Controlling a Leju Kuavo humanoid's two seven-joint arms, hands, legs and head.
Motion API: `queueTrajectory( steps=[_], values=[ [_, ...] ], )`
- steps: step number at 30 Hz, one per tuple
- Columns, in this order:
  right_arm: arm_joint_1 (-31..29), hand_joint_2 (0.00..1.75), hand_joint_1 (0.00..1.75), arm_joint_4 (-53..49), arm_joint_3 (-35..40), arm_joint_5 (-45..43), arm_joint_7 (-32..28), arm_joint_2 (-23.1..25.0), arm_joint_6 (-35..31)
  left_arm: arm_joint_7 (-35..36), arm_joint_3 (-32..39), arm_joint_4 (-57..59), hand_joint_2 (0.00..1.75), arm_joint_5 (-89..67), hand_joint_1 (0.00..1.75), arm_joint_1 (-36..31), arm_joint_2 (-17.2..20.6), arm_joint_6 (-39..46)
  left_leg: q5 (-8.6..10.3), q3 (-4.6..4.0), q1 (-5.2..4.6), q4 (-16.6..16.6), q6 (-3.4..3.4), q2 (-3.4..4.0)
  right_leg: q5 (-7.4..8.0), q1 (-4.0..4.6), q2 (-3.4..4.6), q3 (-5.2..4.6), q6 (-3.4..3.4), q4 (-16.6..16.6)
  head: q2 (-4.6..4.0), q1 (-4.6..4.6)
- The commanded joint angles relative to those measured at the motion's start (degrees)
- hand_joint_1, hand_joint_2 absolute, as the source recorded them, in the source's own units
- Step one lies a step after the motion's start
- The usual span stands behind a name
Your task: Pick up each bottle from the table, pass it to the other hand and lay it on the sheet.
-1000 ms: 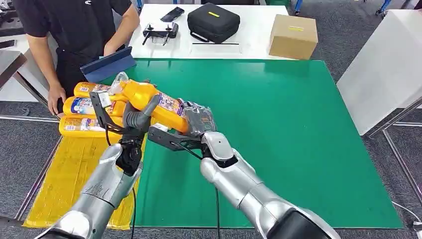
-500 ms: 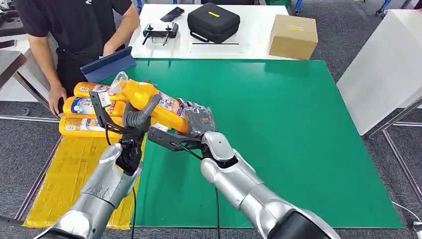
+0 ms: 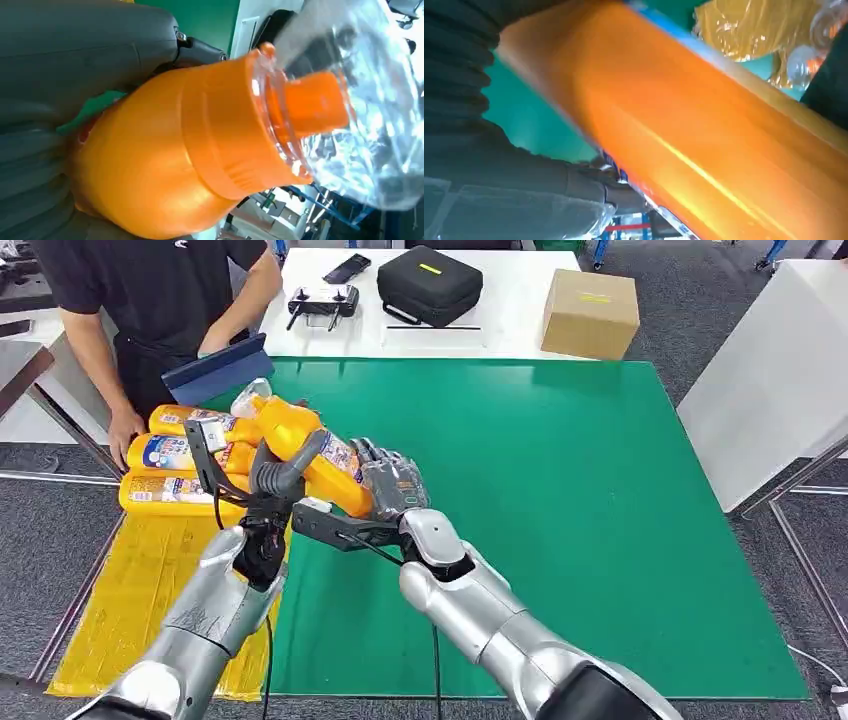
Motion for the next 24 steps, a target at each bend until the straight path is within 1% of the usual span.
queueTrajectory(
  steps=[1,6,8,9,11,16,17,19,20,24],
  values=[
    [-1.7,0.0,0.0,2.1,2.7,-0.4,0.6,-0.7,0.5,0.1,-0.1,2.1,1.75,0.0,1.75,-3.3,1.1,0.0,-0.04,0.1,0.02,0.0,-0.1,-0.01,-0.04,0.02,-0.03,0.12,-0.06,0.0,0.0,0.0],
    [-2.0,0.0,0.0,1.4,1.6,-0.6,1.0,-1.4,0.0,0.2,0.2,1.4,1.75,0.0,1.75,-2.7,1.3,-0.1,-0.13,0.28,0.02,0.0,-0.19,-0.01,-0.13,0.02,-0.04,0.3,-0.11,0.0,0.0,0.0],
    [-2.4,0.0,0.0,2.4,0.9,-0.6,0.5,-1.5,-0.6,0.2,0.3,1.4,1.75,0.0,1.75,-2.7,1.2,-0.1,-0.04,0.1,0.02,0.0,-0.1,-0.02,-0.04,0.02,-0.03,0.12,-0.06,0.0,0.0,0.0],
    [-2.5,0.0,0.0,2.8,0.7,-0.6,0.2,-1.4,-0.7,0.2,0.4,1.4,1.75,-0.1,1.75,-2.8,1.1,0.0,-0.11,0.23,0.02,0.0,-0.17,-0.03,-0.11,0.02,-0.05,0.26,-0.1,0.0,0.0,0.0],
    [-2.5,0.0,0.0,3.1,0.3,-0.6,-0.1,-1.3,-1.3,0.2,0.5,1.3,1.75,-0.1,1.75,-2.7,1.1,0.1,-0.05,0.11,0.02,0.0,-0.11,-0.03,-0.06,0.02,-0.05,0.14,-0.06,0.0,0.0,0.0],
    [-3.2,0.0,0.0,5.1,-0.8,-0.8,-1.2,-0.8,-2.5,0.0,1.0,0.4,1.75,-0.1,1.75,-1.9,1.6,0.1,-0.15,0.31,0.01,0.0,-0.19,0.01,-0.15,0.01,-0.02,0.32,-0.12,0.0,0.0,0.0],
    [-3.4,0.0,0.0,5.6,-1.0,-0.8,-1.5,-0.6,-2.8,0.0,1.1,0.3,1.75,-0.1,1.75,-1.8,1.7,0.1,-0.06,0.14,0.01,0.0,-0.12,0.01,-0.06,0.01,-0.01,0.15,-0.07,0.0,0.0,0.0],
    [-3.5,0.0,0.0,5.8,-1.7,-1.1,-1.8,-0.5,-3.7,0.0,1.3,0.1,1.75,-0.1,1.75,-1.8,1.9,0.1,-0.14,0.28,0.02,0.0,-0.19,0.04,-0.13,0.02,0.01,0.29,-0.11,0.0,0.0,0.0],
    [-3.6,0.0,0.0,5.9,-1.7,-1.2,-2.0,-0.5,-3.7,0.0,1.4,0.0,1.75,-0.1,1.75,-1.8,1.9,0.2,-0.06,0.13,0.01,0.0,-0.12,0.03,-0.05,0.01,0.01,0.13,-0.07,0.0,0.0,0.0],
    [-3.7,0.0,0.0,5.9,-1.8,-1.2,-2.0,-0.6,-3.6,0.0,1.5,-0.1,1.75,-0.1,1.75,-1.8,2.0,0.2,-0.08,0.17,0.01,0.0,-0.14,0.03,-0.07,0.01,0.01,0.19,-0.08,0.0,0.0,0.0]
  ],
)
